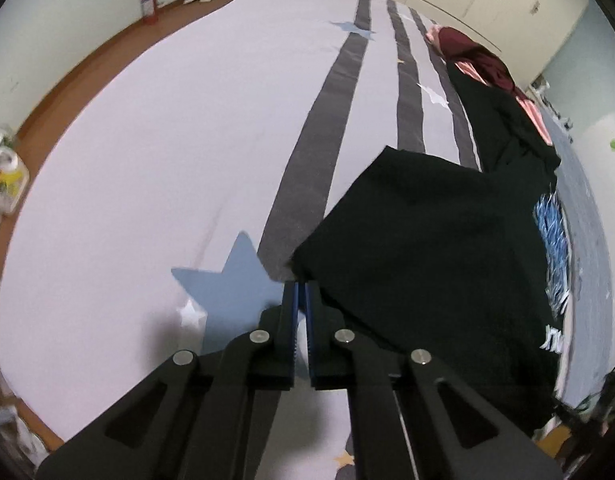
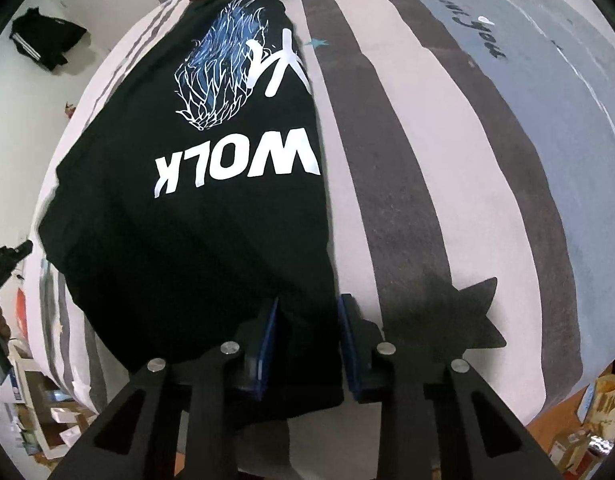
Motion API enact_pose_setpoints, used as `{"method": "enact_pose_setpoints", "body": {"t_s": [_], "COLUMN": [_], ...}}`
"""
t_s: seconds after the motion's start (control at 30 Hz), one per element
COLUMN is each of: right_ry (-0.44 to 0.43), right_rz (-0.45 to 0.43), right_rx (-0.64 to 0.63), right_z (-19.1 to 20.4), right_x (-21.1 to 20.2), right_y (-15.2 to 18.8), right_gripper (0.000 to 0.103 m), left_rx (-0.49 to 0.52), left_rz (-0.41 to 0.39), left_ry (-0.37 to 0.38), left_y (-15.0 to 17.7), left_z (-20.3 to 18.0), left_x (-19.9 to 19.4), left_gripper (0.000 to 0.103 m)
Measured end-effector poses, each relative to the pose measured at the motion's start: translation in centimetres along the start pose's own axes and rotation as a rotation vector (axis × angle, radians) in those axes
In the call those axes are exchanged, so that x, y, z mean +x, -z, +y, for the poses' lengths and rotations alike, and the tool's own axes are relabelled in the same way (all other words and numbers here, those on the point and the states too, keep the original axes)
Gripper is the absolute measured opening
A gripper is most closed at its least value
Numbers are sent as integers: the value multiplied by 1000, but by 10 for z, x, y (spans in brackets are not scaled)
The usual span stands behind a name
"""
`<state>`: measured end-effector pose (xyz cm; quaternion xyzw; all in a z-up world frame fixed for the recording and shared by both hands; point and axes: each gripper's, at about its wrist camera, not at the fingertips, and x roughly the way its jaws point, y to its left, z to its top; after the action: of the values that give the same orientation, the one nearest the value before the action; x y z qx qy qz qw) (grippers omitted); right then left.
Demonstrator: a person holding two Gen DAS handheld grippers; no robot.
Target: Fold clothes
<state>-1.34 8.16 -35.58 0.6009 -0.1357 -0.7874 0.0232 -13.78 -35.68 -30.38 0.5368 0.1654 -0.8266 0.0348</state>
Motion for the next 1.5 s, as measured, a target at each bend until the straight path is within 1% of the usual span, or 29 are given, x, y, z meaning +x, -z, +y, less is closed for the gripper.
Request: {"method": "enact_pose_setpoints", "body": {"t_s": [0.07, 0.17, 0.2, 0.23, 0.33, 0.4, 0.47, 0.53, 0.6, 0.7, 0.73, 0.77, 0.83, 0.9, 1.07, 1.17, 1.27, 1.37, 1.4, 1.43, 1.47, 1.5], "right_ry": [-5, -6, -8, -14, -27, -28, -28, -30, -40, -64, -72, -81, -98, -115, -145, -156, -158, -169, -175, -181, -187, -196], "right_rz": [-1, -4, -4, -2, 9, 13, -4, -29, -52, -74, -78, -79, -80, -73, -36, -21, -8, -1, 5, 10, 15, 20], "right_rx": [-16, -42, -46, -48, -51, -53, -62, -74, -78, -69, -63, -61, -60, -71, -118, -143, -164, -161, -155, -151, -146, -144], "right_z": [2, 6, 6, 7, 8, 9, 12, 14, 15, 12, 1, -8, -19, -25, -24, -24, -25, -28, -29, -30, -30, -31], "right_x": [-3, -9, -12, -13, -14, -15, -21, -29, -37, -39, -37, -35, -31, -28, -7, -2, 1, 2, 3, 3, 4, 4], "right_y": [4, 11, 15, 18, 27, 30, 32, 31, 28, 14, 7, 2, -5, -4, -8, -9, -10, -10, -10, -10, -11, -11], "right_gripper": [26, 26, 26, 26, 26, 26, 26, 27, 27, 27, 27, 27, 27, 27, 27, 27, 28, 29, 29, 29, 29, 28], "left_rx": [12, 99, 137, 177, 254, 295, 327, 328, 305, 243, 234, 234, 232, 217, 155, 133, 124, 153, 164, 171, 179, 187], "left_rz": [8, 52, 67, 81, 116, 132, 144, 151, 160, 173, 174, 173, 174, 180, 182, 170, 150, 147, 149, 157, 161, 154], "left_ry": [19, 61, 82, 111, 182, 215, 243, 257, 256, 244, 234, 228, 212, 190, 150, 137, 143, 132, 128, 131, 135, 140], "left_y": [8, 30, 40, 51, 79, 97, 113, 121, 124, 120, 120, 121, 124, 125, 127, 124, 116, 116, 117, 119, 120, 121], "left_z": [-8, -37, -50, -66, -106, -130, -151, -164, -173, -173, -174, -175, -179, -181, -174, -171, -176, -182, -183, -182, -182, -181], "left_x": [-6, -7, -8, -9, -8, -6, -3, 0, 6, 19, 22, 22, 25, 30, 29, 32, 35, 40, 42, 42, 42, 39], "left_gripper": [3, 4, 5, 8, 13, 15, 16, 17, 20, 29, 31, 33, 34, 36, 43, 43, 44, 43, 40, 25, 16, 14]}}
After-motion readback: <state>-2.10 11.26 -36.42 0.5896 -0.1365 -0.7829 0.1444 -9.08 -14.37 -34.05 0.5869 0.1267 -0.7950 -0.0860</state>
